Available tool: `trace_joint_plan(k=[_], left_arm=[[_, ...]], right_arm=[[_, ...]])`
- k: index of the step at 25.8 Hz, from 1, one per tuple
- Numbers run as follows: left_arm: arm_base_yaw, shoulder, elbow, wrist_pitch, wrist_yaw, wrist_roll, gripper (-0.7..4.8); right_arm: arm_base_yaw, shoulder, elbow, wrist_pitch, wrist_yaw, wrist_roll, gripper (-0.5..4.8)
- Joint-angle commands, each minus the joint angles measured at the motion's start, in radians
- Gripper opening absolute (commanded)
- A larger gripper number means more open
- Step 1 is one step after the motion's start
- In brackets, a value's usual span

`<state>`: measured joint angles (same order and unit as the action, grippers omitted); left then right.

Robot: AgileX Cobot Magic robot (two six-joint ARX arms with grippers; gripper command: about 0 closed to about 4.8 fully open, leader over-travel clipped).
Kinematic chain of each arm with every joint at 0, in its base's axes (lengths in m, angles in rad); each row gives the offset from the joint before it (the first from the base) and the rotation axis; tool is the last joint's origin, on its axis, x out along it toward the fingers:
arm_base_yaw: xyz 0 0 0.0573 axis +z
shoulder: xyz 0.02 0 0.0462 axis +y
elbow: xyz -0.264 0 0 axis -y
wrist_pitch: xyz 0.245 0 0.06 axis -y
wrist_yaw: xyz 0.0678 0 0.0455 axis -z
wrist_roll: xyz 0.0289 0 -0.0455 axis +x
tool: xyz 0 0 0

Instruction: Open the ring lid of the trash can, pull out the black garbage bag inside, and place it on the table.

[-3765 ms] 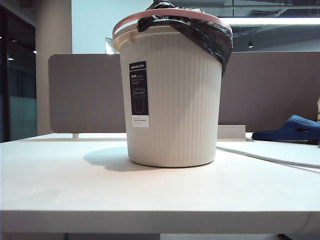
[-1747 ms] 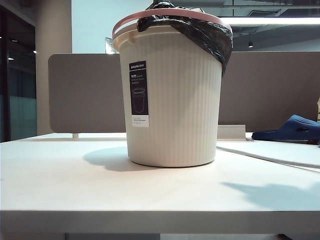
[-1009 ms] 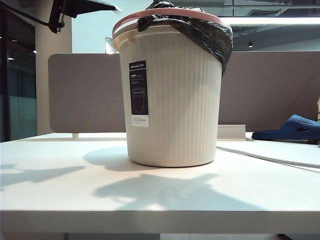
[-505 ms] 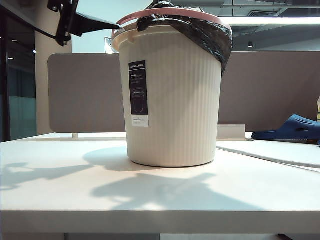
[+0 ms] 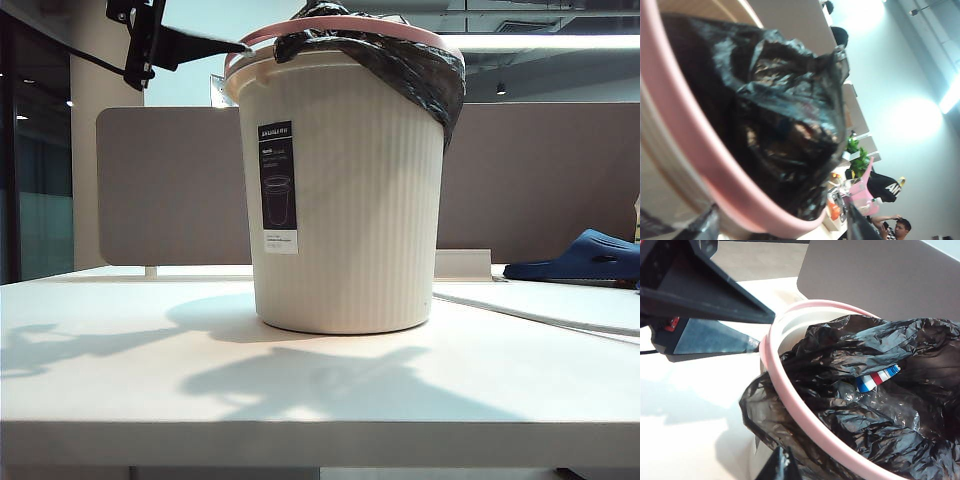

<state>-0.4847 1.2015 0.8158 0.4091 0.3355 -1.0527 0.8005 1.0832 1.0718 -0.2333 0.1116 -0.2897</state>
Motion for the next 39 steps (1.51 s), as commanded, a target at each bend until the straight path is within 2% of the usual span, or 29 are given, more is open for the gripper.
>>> trace_joint_plan(k=[1,10,15,20,25,32,39], left_arm=[[0.000,-0.003,0.003,0.062,-0.019,-0.022,3.24],[0.000,-0.002,0.003,0.103,-0.051,-0.022,3.24],[0.000,-0.002,0.003,0.132,-0.078,-0.040,3.24],[-0.001,0.000,0.008,0.162,-0.094,-0.042,3.24],[-0.001,0.031,0.014,0.229,-0.095,-0.077,3.24],[-0.002,0.097,0.086,0.231,-0.055,-0.084,3.24],[-0.002,0.105,0.112,0.253,-0.054,-0.081,3.24]], right_arm=[[0.004,0.003,0.007,0.018,-0.002,0.002,-0.01],[0.005,0.003,0.006,0.001,-0.030,0.002,-0.01],[0.005,0.003,0.006,-0.002,-0.095,-0.014,-0.01],[0.006,0.010,0.007,-0.002,-0.098,-0.132,-0.01],[0.006,0.029,0.007,-0.003,-0.119,-0.208,-0.01],[0.038,0.083,0.007,0.013,-0.113,-0.336,-0.01],[0.062,0.126,0.007,0.105,-0.081,-0.451,-0.01]])
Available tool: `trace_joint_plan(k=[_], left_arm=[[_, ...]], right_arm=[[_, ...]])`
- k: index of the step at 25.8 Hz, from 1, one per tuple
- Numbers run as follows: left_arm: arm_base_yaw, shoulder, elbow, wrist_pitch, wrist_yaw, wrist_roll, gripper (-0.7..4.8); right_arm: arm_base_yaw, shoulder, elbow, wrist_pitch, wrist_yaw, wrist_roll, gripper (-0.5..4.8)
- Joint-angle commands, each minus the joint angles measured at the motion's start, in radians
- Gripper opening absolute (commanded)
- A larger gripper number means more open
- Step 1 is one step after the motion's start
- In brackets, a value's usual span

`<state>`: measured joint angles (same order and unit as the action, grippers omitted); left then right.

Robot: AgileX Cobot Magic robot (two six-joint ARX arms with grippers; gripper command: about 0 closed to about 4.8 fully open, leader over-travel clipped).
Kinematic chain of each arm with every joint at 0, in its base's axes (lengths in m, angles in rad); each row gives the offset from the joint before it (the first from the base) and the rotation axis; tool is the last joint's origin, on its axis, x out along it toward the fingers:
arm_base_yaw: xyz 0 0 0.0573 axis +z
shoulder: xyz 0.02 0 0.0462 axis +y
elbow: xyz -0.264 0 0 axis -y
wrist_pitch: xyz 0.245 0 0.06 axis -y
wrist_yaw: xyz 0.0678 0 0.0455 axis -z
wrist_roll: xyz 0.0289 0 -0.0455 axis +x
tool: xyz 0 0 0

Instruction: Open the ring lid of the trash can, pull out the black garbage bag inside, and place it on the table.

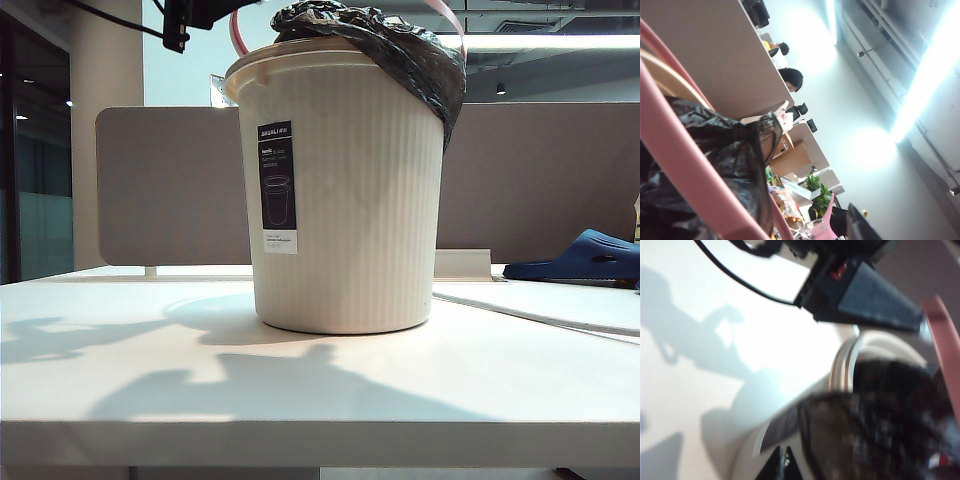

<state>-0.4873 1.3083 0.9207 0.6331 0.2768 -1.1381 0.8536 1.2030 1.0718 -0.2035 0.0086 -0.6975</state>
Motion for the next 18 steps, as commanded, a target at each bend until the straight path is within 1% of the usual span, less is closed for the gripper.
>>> trace_joint_plan(k=[1,3,9,13,18], left_arm=[[0.000,-0.002,0.008,0.033,0.005,0.005,3.24],[0.000,-0.002,0.008,0.037,0.004,0.007,3.24],[0.000,-0.002,0.008,0.055,0.019,0.004,3.24],[0.000,-0.003,0.009,0.075,0.063,0.003,3.24],[0.000,-0.004,0.010,0.110,0.107,0.000,3.24]], right_arm=[[0.010,0.008,0.007,0.094,0.032,-0.059,-0.01],[0.013,0.011,0.007,0.111,0.039,-0.108,-0.01],[0.007,0.028,0.007,0.196,0.045,-0.158,-0.01],[-0.001,0.044,0.007,0.210,0.042,-0.211,-0.01],[-0.006,0.071,0.007,0.219,0.051,-0.312,-0.01]])
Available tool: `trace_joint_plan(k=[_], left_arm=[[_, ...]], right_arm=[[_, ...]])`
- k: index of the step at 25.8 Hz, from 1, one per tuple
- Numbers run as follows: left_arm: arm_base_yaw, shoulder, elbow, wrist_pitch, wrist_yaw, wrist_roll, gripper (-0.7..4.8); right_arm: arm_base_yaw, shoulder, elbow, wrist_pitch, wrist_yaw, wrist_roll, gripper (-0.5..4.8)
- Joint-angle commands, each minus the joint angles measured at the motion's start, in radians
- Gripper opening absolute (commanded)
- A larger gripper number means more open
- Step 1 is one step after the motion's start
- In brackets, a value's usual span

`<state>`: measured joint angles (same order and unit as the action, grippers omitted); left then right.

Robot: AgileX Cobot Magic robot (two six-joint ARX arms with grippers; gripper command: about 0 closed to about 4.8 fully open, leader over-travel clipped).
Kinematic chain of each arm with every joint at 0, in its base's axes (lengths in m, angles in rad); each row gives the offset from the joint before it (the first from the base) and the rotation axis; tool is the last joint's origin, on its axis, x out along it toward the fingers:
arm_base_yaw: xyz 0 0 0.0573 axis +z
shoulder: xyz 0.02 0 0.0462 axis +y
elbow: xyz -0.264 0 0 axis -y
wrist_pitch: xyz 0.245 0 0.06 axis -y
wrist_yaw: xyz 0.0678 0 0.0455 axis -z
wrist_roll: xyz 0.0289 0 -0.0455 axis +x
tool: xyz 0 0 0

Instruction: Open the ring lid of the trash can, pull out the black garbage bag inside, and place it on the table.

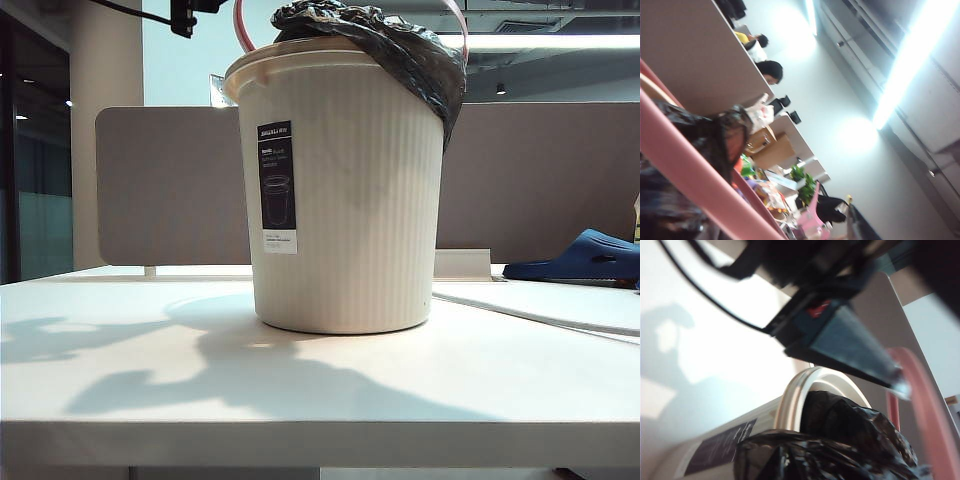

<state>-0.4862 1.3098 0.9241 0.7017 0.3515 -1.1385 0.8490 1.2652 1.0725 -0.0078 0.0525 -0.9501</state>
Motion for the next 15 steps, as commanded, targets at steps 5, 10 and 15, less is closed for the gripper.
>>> trace_joint_plan(k=[5,10,15], left_arm=[[0.000,-0.006,0.007,0.048,0.076,0.001,3.23],[0.000,-0.006,0.007,0.048,0.105,0.001,3.23],[0.000,-0.006,0.007,0.048,0.122,0.001,3.23]], right_arm=[[-0.002,0.034,0.006,0.067,0.078,-0.125,-0.01],[-0.010,0.039,0.006,0.136,0.089,-0.129,-0.01],[-0.041,0.041,0.006,0.194,0.087,-0.136,-0.01]])
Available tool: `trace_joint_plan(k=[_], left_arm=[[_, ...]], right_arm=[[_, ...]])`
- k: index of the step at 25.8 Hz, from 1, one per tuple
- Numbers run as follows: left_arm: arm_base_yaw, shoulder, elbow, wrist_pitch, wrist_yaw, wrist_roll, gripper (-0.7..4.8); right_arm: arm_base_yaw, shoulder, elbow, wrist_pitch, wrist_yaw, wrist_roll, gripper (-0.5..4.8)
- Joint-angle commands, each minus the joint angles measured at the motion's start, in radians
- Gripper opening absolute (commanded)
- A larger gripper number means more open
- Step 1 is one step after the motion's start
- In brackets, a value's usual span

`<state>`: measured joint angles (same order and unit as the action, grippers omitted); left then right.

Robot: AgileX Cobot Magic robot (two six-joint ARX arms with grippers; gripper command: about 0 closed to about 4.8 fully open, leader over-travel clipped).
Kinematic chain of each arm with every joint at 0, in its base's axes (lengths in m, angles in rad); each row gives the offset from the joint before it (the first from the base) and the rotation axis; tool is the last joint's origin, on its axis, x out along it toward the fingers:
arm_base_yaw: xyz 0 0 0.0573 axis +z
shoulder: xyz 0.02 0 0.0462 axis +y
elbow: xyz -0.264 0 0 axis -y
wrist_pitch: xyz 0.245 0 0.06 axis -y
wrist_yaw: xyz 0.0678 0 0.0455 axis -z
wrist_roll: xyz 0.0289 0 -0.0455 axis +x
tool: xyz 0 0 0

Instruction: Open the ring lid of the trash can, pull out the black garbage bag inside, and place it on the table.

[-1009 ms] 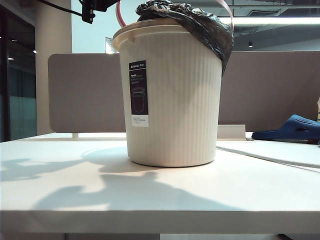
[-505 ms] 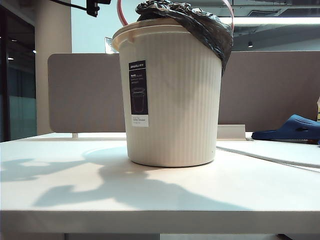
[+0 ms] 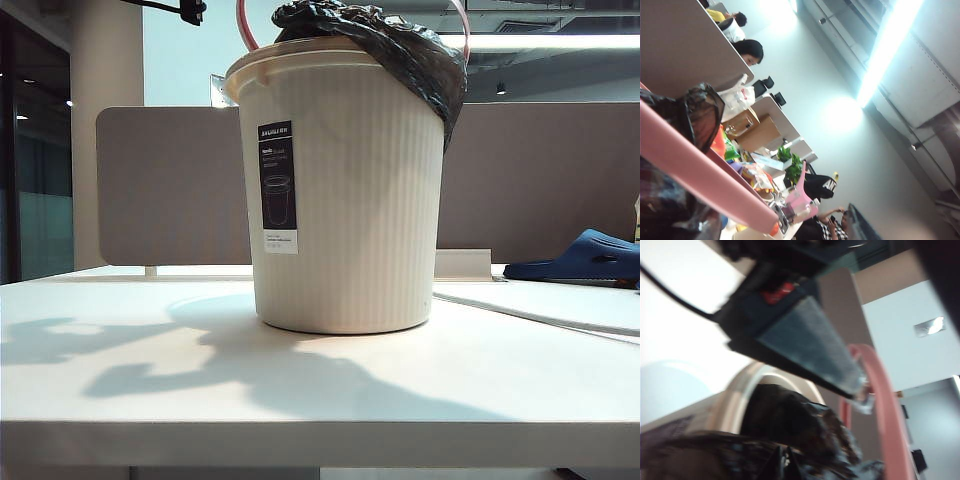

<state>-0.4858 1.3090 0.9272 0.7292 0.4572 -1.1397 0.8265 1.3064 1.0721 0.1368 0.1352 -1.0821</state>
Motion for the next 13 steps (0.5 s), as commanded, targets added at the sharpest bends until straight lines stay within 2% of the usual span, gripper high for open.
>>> trace_joint_plan(k=[1,7,13], left_arm=[[-0.001,-0.005,0.004,0.021,0.019,0.002,3.23],[-0.001,-0.005,0.004,0.021,0.019,0.002,3.23],[0.001,-0.005,0.004,0.021,0.032,0.005,3.23]], right_arm=[[-0.027,0.003,0.007,0.061,0.005,-0.005,-0.01],[-0.072,0.026,0.007,0.122,0.005,-0.019,-0.01],[-0.077,0.042,0.007,0.185,0.023,-0.027,-0.01]])
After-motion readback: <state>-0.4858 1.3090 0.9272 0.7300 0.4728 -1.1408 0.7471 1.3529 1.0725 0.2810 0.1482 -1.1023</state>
